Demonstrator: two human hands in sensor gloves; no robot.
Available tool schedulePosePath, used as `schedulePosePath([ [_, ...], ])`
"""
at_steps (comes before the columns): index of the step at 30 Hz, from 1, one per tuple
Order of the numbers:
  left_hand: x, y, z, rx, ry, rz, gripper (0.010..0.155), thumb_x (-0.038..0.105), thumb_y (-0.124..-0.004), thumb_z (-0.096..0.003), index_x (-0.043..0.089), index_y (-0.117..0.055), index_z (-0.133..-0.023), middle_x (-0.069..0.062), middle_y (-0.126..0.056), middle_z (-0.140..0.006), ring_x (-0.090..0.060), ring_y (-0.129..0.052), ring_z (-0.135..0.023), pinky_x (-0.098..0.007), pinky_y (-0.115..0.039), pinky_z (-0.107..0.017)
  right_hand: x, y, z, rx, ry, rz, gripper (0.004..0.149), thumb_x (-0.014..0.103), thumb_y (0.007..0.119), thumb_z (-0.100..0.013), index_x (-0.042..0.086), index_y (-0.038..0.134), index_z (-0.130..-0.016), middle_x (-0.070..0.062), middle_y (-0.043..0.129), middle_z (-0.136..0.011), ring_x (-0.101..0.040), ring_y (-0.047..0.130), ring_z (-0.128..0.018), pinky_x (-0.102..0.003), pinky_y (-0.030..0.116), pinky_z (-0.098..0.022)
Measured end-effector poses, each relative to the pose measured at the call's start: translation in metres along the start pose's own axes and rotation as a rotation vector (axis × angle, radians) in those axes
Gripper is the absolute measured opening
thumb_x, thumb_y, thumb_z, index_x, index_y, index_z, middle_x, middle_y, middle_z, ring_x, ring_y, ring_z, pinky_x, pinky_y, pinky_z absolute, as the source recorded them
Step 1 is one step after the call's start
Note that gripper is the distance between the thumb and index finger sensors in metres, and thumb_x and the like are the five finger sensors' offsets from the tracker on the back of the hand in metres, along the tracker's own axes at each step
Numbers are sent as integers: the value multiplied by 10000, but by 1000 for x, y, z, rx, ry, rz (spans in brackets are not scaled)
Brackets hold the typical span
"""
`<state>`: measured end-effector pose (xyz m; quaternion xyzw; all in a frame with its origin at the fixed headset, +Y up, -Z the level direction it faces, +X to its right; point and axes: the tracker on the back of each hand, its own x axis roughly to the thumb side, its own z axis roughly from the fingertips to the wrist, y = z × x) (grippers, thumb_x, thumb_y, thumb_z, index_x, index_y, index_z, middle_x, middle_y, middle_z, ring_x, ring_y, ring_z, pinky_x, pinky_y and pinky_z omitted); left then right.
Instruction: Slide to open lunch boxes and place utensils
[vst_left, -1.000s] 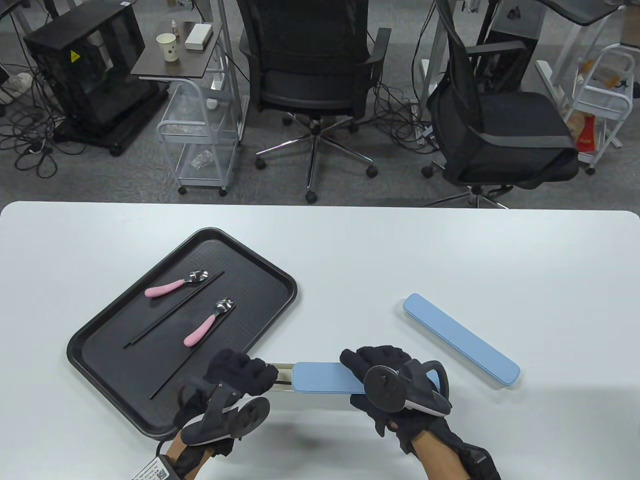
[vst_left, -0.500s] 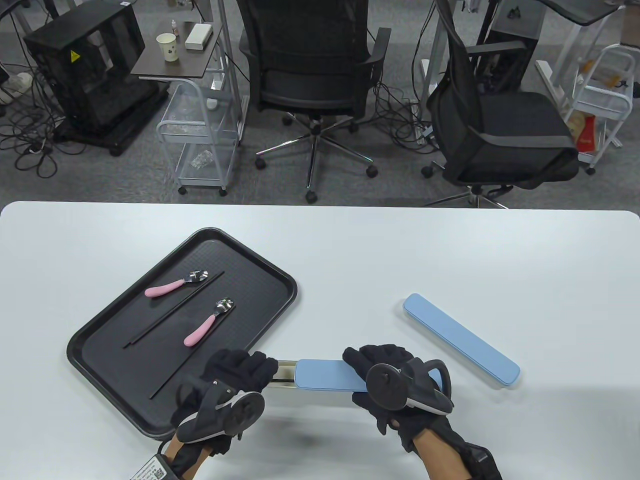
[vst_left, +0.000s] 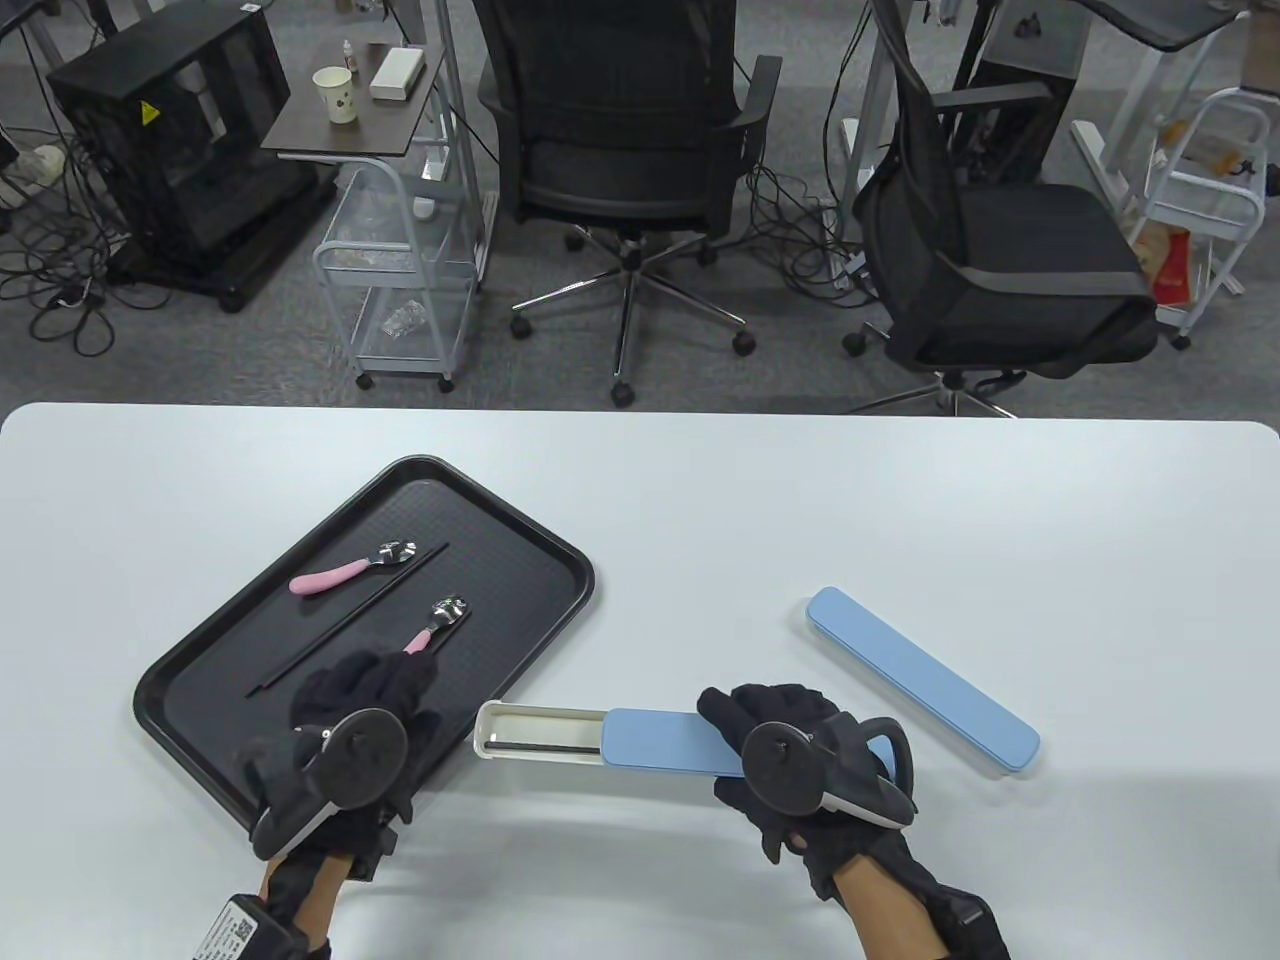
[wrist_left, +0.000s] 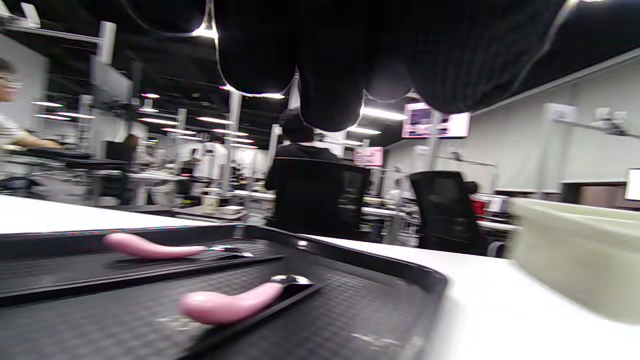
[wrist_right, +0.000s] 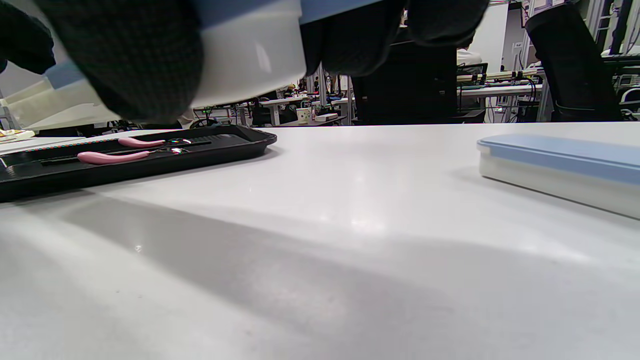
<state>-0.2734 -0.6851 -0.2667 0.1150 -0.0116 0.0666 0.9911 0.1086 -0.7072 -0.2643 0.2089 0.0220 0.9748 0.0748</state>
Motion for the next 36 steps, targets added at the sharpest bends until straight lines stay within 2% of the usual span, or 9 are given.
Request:
schedulePosePath([
  [7,-41,-16,-11,-98,231,-24,621,493,-828,-365,320,-692,-945,29,-828,-973,-303,-702,-965,-568,-483,-711,-3,0,0,0,10,-3,758,468,878,-435,339,478,-1067,-72,541,-1072,-364,615,-972,-616,500,-731],
  [14,-52,-40,-18,-264,339,-155,623,520,-840,-351,299,-736,-924,17,-879,-925,-284,-795,-855,-560,-518,-686,-5,0,0,3,21,-1,758,469,877,-436,339,478,-1067,-72,542,-1072,-365,616,-971,-616,500,-731],
  [22,-53,-59,-22,-364,387,-267,632,537,-842,-338,257,-780,-902,-35,-922,-869,-297,-835,-794,-573,-538,-666,-7,0,0,6,26,-1,759,469,878,-436,339,478,-1067,-71,541,-1073,-364,615,-972,-616,500,-731],
  [29,-52,-75,-24,-460,390,-340,615,523,-856,-343,257,-788,-893,-26,-909,-863,-287,-823,-792,-572,-533,-667,-8,1,0,6,27,-1,758,468,879,-435,338,480,-1067,-72,542,-1072,-365,615,-972,-617,499,-731],
  [32,-51,-83,-31,-548,393,-388,569,489,-830,-392,257,-746,-905,-16,-859,-878,-266,-792,-818,-560,-520,-680,-9,1,0,7,28,-1,759,468,880,-435,338,479,-1067,-71,542,-1072,-364,616,-971,-617,500,-730],
  [36,-40,-86,-33,-543,346,-471,512,459,-821,-407,252,-772,-873,6,-883,-845,-247,-816,-802,-551,-546,-676,-9,1,0,9,31,-2,759,467,880,-435,337,480,-1067,-74,544,-1071,-365,616,-971,-617,500,-731],
])
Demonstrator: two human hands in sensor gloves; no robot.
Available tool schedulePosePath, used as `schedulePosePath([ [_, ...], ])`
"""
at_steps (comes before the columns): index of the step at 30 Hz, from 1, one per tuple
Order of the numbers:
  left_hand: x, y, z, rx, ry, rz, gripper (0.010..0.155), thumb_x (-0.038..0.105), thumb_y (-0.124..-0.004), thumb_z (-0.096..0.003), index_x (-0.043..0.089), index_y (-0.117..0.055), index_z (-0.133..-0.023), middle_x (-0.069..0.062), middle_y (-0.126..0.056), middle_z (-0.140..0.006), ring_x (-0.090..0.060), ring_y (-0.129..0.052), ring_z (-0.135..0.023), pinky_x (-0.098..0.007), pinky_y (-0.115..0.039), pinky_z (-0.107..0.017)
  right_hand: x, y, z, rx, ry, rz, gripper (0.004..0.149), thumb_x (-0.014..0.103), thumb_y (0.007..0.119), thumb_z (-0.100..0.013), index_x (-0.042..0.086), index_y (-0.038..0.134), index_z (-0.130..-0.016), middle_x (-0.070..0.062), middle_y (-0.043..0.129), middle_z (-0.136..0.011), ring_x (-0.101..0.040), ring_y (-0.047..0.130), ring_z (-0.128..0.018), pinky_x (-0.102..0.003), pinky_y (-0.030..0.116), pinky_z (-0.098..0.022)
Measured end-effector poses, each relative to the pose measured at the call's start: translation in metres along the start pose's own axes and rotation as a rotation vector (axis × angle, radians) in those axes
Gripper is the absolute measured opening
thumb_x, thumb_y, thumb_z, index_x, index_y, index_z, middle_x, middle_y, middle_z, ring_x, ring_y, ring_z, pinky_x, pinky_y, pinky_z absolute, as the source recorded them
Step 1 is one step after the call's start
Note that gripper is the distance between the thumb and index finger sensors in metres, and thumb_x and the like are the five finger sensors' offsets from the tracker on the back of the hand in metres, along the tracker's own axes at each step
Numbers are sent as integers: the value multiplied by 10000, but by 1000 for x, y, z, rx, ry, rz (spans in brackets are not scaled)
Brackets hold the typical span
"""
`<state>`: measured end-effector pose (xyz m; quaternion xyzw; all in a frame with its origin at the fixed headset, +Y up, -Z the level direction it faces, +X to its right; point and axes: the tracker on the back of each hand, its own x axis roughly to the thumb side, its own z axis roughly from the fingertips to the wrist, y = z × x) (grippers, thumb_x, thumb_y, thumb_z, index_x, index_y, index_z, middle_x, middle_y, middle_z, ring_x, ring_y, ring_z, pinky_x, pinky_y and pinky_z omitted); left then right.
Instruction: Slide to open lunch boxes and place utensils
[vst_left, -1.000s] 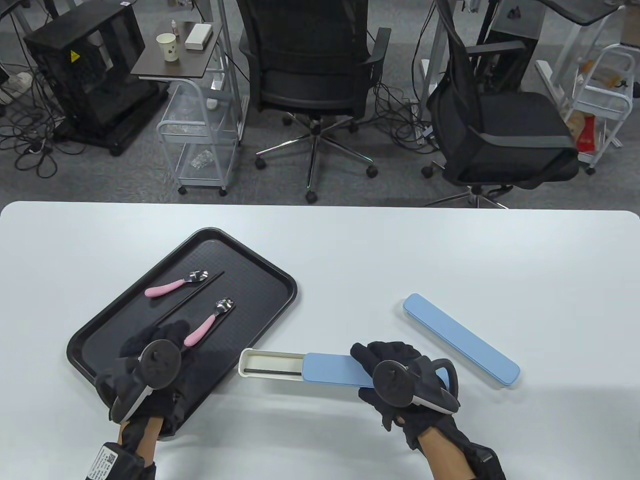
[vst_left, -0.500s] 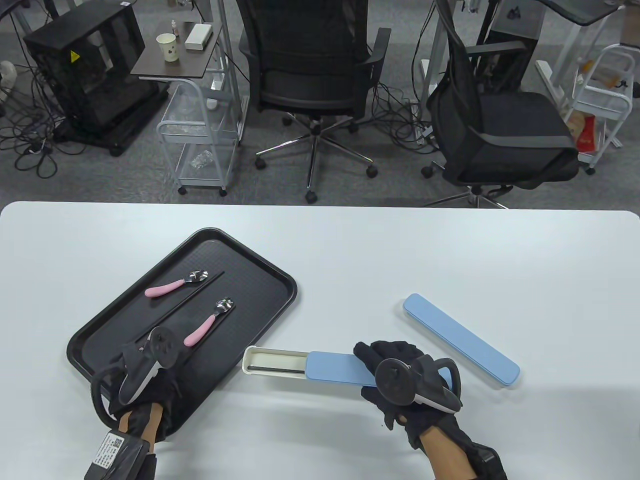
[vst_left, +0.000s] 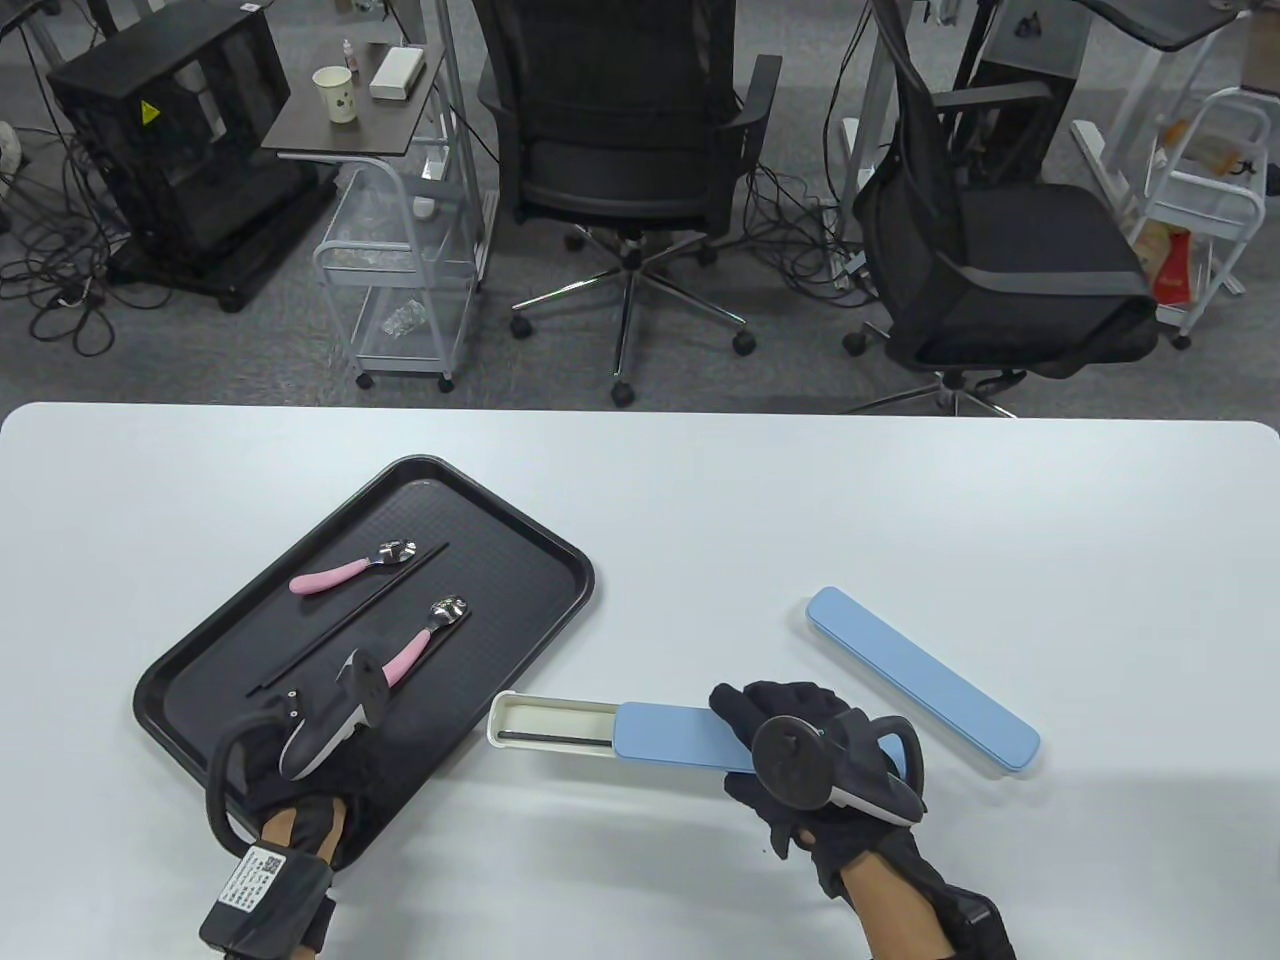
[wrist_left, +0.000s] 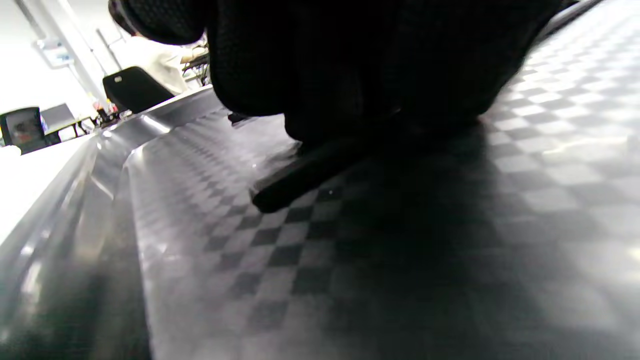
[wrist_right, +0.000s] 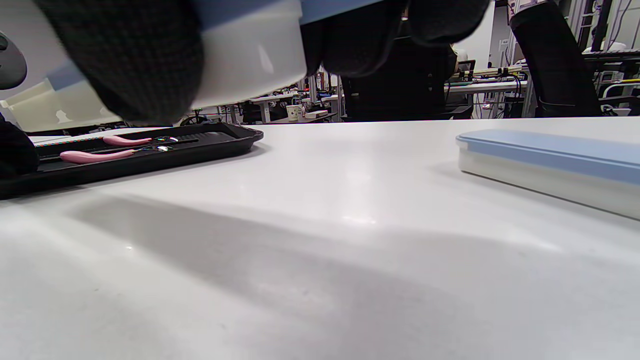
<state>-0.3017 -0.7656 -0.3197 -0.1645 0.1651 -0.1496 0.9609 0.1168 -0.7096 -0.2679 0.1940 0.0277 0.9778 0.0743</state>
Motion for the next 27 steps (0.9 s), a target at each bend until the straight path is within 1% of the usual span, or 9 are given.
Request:
schedulePosePath([
  [6,6,1,0,0,-10,-46,464,435,-816,-417,245,-778,-838,24,-901,-803,-233,-841,-778,-543,-569,-669,-1,0,0,0,3,0,759,466,881,-434,338,481,-1066,-73,543,-1072,-363,618,-970,-616,500,-731],
  [7,6,2,0,-1,-13,-49,454,431,-816,-418,244,-780,-831,4,-904,-794,-232,-843,-773,-543,-571,-668,-1,0,0,0,4,0,759,467,880,-435,338,480,-1066,-73,544,-1071,-364,617,-970,-617,501,-730],
  [9,7,2,1,-1,-17,-56,438,426,-816,-421,245,-783,-819,22,-908,-781,-233,-847,-766,-543,-574,-666,-1,0,0,1,4,-1,759,467,881,-434,337,481,-1066,-74,543,-1072,-365,615,-971,-616,500,-730],
  [13,10,3,1,6,-27,-85,409,419,-815,-425,264,-789,-803,25,-907,-779,-235,-843,-769,-542,-569,-669,-1,0,0,2,3,1,759,466,881,-435,338,481,-1066,-75,543,-1072,-365,617,-970,-617,500,-730],
  [16,10,4,1,6,-31,-89,417,422,-812,-424,272,-795,-813,25,-903,-784,-237,-834,-776,-542,-562,-673,-1,0,0,2,3,1,759,467,880,-434,337,481,-1067,-75,543,-1072,-364,617,-970,-617,500,-730],
  [22,3,2,-2,-3,-43,-21,426,447,-809,-410,293,-806,-807,38,-897,-783,-236,-817,-787,-538,-549,-677,-1,1,-1,4,5,1,758,467,881,-435,340,481,-1066,-74,543,-1072,-365,616,-971,-616,500,-731],
  [25,-1,3,0,15,-48,15,423,451,-803,-399,313,-813,-799,40,-911,-793,-234,-812,-830,-533,-540,-688,-1,1,-1,6,6,1,758,466,881,-435,339,481,-1066,-75,543,-1072,-364,616,-971,-617,499,-730],
  [27,-4,5,3,50,-57,54,420,454,-800,-390,325,-819,-790,64,-925,-804,-234,-811,-870,-533,-531,-693,-2,1,-1,7,7,3,758,466,881,-434,339,482,-1066,-73,544,-1072,-364,617,-971,-617,499,-730],
])
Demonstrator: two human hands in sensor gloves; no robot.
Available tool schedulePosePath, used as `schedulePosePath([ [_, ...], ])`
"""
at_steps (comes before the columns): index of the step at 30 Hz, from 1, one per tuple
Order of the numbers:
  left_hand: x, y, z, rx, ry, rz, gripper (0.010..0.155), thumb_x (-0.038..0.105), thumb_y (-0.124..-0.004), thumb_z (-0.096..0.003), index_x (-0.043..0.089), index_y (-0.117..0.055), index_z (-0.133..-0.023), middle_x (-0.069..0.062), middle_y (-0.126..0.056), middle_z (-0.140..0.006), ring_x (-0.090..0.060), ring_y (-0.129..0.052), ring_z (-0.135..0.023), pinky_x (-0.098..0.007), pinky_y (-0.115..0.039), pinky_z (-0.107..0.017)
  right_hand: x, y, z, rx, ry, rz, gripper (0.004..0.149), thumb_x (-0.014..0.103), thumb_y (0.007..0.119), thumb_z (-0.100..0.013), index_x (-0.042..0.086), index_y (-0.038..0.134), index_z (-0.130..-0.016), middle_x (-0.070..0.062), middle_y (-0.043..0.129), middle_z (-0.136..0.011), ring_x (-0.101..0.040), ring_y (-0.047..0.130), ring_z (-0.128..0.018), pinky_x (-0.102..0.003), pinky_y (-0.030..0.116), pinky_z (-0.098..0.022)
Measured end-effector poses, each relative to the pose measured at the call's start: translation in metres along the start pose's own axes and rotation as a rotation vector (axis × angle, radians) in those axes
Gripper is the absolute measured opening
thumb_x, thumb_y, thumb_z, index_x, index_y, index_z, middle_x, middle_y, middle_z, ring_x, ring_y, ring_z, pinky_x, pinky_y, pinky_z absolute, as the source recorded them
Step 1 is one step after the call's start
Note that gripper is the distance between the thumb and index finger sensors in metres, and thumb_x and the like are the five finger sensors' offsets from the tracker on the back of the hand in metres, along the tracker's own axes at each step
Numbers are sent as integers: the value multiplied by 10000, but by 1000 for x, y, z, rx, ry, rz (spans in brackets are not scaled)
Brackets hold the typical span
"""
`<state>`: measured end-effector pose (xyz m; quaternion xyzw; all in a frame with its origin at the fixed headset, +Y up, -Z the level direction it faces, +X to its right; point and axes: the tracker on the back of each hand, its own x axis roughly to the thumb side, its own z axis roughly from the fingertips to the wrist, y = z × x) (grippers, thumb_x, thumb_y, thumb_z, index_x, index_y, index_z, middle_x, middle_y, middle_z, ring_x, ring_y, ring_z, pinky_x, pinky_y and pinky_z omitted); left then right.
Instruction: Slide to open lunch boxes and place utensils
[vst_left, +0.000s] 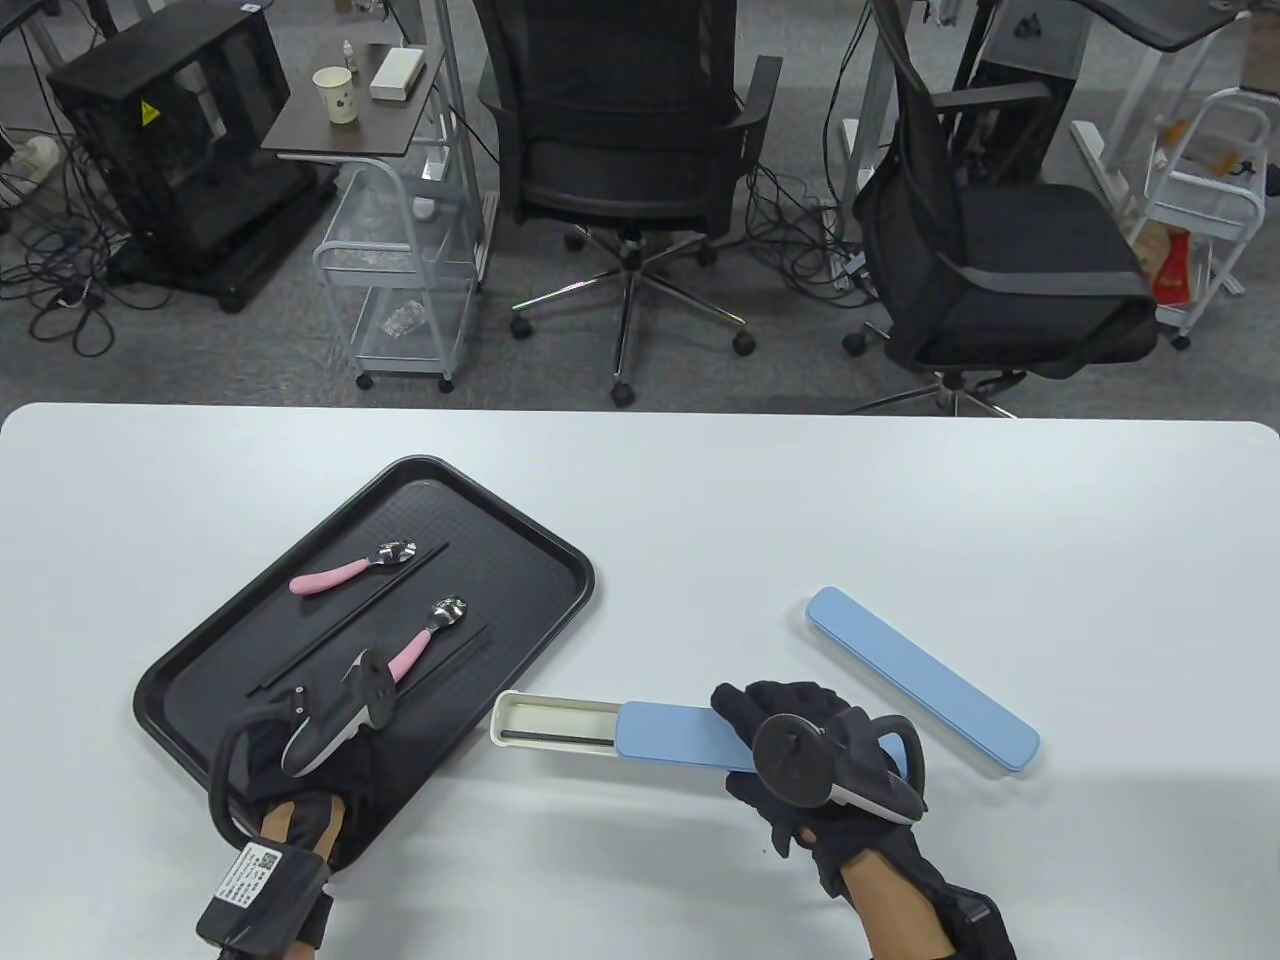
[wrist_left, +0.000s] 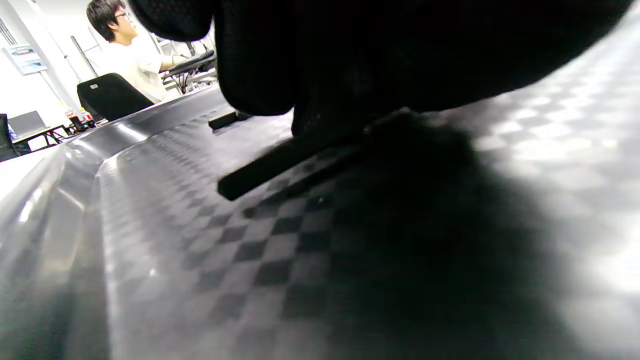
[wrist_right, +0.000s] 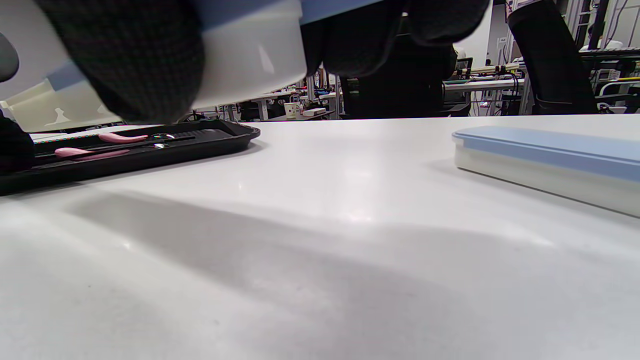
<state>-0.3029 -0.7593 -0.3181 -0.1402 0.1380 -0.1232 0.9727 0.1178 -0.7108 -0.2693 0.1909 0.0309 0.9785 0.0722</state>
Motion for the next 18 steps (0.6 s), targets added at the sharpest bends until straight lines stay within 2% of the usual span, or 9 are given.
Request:
schedulePosePath([
  [6,-8,11,8,58,-40,166,416,434,-780,-387,328,-806,-788,27,-954,-756,-251,-846,-818,-538,-541,-681,-1,0,0,3,3,1,757,462,884,-433,341,484,-1064,-75,544,-1071,-366,617,-970,-617,497,-731],
  [8,-14,18,14,90,-66,255,418,427,-760,-397,332,-783,-803,24,-931,-771,-259,-830,-816,-535,-541,-678,-1,0,0,3,4,2,758,462,884,-433,341,483,-1065,-75,544,-1071,-366,616,-970,-617,496,-731],
  [11,-22,26,22,131,-168,479,428,398,-719,-421,318,-728,-841,6,-874,-811,-283,-801,-821,-531,-528,-675,-2,0,0,6,8,1,760,462,884,-433,340,481,-1066,-76,543,-1071,-365,616,-970,-618,496,-732],
  [13,-26,31,28,151,-202,554,435,382,-703,-432,310,-699,-861,-4,-843,-834,-291,-781,-830,-534,-505,-681,-3,0,0,6,10,1,759,461,886,-432,343,483,-1064,-77,543,-1071,-365,617,-970,-617,497,-731],
  [16,-21,38,38,191,-299,563,443,355,-682,-424,315,-684,-866,4,-812,-861,-286,-755,-858,-542,-487,-698,-4,0,0,6,15,-1,757,460,886,-432,343,486,-1063,-77,544,-1071,-367,617,-970,-617,496,-731],
  [18,-15,40,44,213,-319,540,444,347,-682,-420,313,-690,-863,6,-816,-858,-288,-762,-854,-543,-498,-698,-5,0,0,6,17,-2,757,460,886,-432,344,485,-1063,-76,543,-1071,-367,618,-969,-617,496,-731],
])
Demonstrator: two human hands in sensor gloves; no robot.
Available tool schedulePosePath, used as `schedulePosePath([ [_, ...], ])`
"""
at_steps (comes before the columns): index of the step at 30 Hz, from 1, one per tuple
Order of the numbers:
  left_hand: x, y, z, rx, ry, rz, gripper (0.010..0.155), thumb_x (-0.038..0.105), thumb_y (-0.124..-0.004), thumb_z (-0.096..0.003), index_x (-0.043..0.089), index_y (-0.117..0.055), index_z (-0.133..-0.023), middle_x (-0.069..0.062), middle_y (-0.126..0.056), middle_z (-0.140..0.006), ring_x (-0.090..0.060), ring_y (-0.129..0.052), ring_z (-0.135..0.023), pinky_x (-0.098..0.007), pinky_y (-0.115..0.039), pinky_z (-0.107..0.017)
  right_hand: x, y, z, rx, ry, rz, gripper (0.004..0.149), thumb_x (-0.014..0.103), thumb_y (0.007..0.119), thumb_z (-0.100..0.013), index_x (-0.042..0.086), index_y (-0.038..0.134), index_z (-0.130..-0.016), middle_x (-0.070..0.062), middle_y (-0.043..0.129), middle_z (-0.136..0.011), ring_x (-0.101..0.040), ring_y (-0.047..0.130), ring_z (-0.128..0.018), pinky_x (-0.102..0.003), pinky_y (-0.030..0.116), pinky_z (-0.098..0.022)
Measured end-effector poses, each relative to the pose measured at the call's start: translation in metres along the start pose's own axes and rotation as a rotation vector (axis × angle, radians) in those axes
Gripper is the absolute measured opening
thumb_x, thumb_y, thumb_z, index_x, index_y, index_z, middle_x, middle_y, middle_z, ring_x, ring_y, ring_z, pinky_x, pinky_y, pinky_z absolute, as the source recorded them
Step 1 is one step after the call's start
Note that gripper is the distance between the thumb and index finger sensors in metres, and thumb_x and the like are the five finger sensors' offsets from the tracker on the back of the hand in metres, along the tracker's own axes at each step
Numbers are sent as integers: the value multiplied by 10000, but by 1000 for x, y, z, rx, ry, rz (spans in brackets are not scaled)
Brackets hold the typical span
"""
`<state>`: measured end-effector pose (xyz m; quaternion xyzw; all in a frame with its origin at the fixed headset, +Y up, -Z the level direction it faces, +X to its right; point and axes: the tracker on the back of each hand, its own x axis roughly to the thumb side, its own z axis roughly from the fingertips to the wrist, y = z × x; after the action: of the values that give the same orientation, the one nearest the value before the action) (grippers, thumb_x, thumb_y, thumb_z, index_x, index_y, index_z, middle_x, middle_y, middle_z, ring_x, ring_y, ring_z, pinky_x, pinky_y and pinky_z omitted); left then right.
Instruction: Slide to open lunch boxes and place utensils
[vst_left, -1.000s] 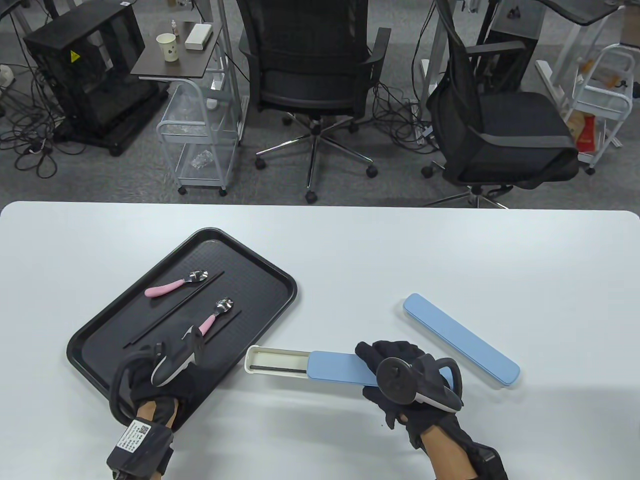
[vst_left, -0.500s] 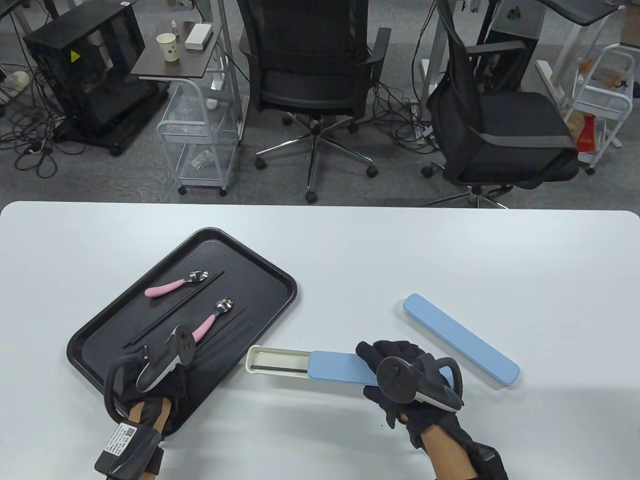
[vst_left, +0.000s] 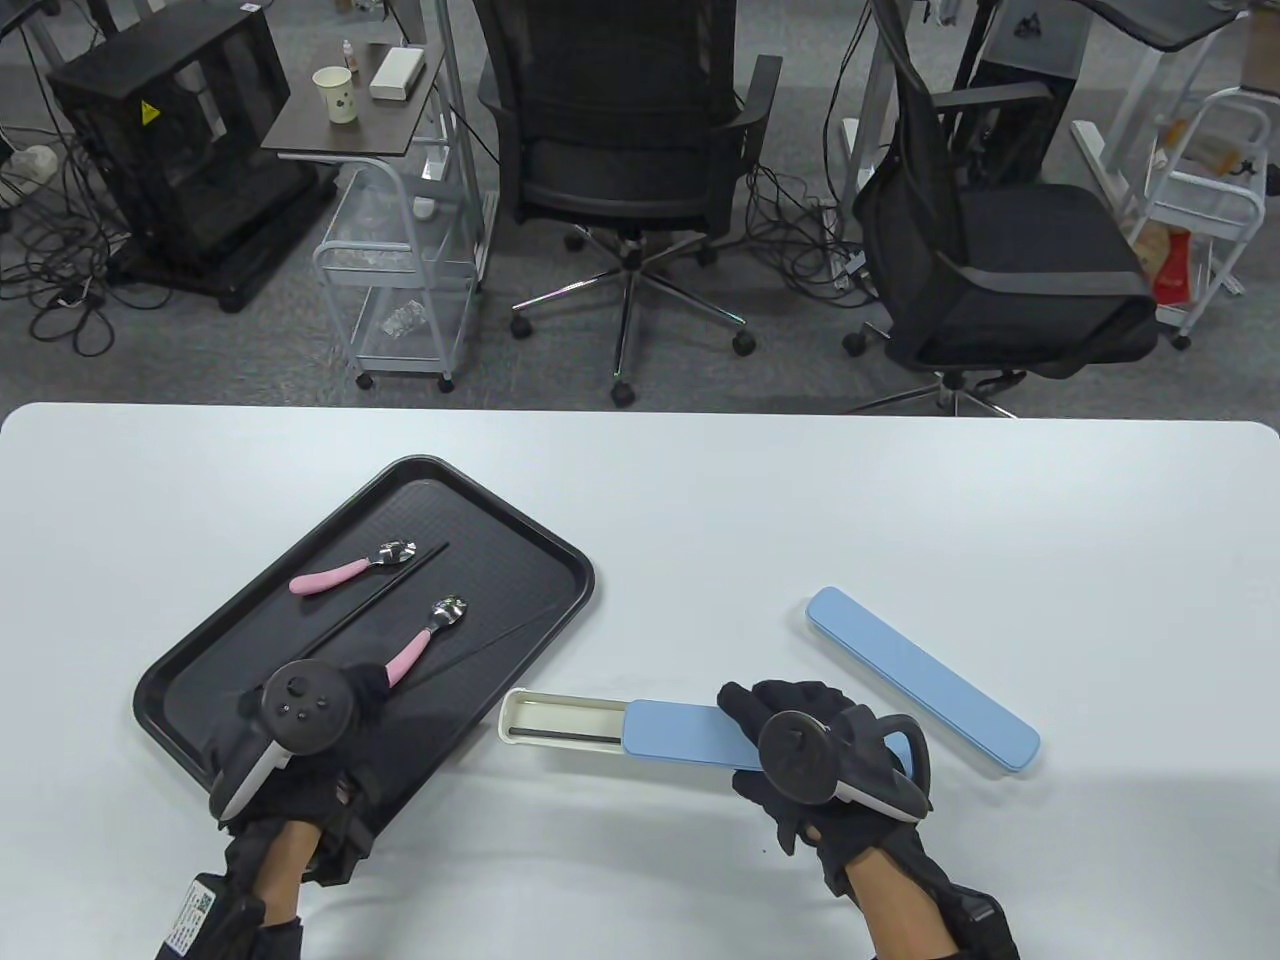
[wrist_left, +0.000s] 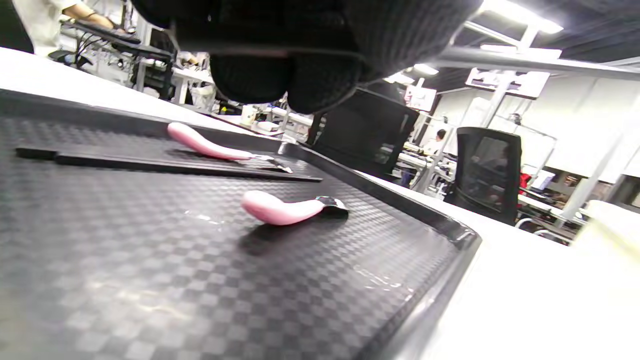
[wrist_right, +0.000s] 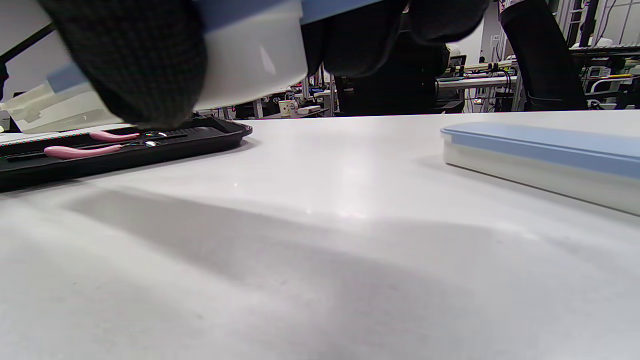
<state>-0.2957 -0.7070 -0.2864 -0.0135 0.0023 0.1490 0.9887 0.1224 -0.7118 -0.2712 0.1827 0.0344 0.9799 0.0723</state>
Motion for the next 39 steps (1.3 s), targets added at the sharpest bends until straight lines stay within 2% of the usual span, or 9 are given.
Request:
schedulePosePath([
  [3,11,-2,2,-13,-105,-24,444,336,-680,-411,331,-688,-855,-4,-801,-867,-279,-748,-869,-537,-495,-710,-1,0,0,-1,3,-2,757,460,886,-432,344,485,-1063,-76,543,-1070,-367,617,-970,-617,495,-732],
  [6,20,-5,4,-17,-120,-114,440,333,-683,-406,346,-693,-846,24,-797,-869,-273,-742,-873,-531,-493,-719,-3,0,0,-3,6,-2,757,459,886,-432,343,485,-1063,-76,543,-1071,-365,616,-970,-617,494,-732],
  [10,30,-12,6,-21,-136,-209,439,331,-686,-405,347,-696,-844,0,-793,-869,-274,-737,-873,-530,-486,-722,-3,0,0,-6,5,-4,758,460,886,-432,344,484,-1064,-77,541,-1071,-365,616,-971,-617,494,-733],
  [18,61,-22,17,9,-238,-339,434,336,-677,-405,358,-687,-839,26,-773,-873,-273,-700,-873,-546,-436,-722,5,0,1,-3,-33,-6,757,455,889,-433,348,483,-1063,-71,538,-1074,-363,609,-976,-616,482,-739],
  [24,94,-28,33,80,-345,-450,436,337,-673,-405,356,-683,-841,37,-756,-872,-264,-680,-879,-550,-427,-723,13,1,2,-1,-66,-11,757,458,888,-433,350,482,-1063,-70,537,-1075,-361,609,-977,-614,484,-740],
  [39,126,-42,49,125,-454,-548,439,352,-684,-405,351,-691,-844,38,-704,-899,-265,-643,-896,-553,-437,-717,33,2,4,-10,-135,-23,757,466,887,-430,343,491,-1063,-75,548,-1069,-358,620,-970,-612,504,-732],
])
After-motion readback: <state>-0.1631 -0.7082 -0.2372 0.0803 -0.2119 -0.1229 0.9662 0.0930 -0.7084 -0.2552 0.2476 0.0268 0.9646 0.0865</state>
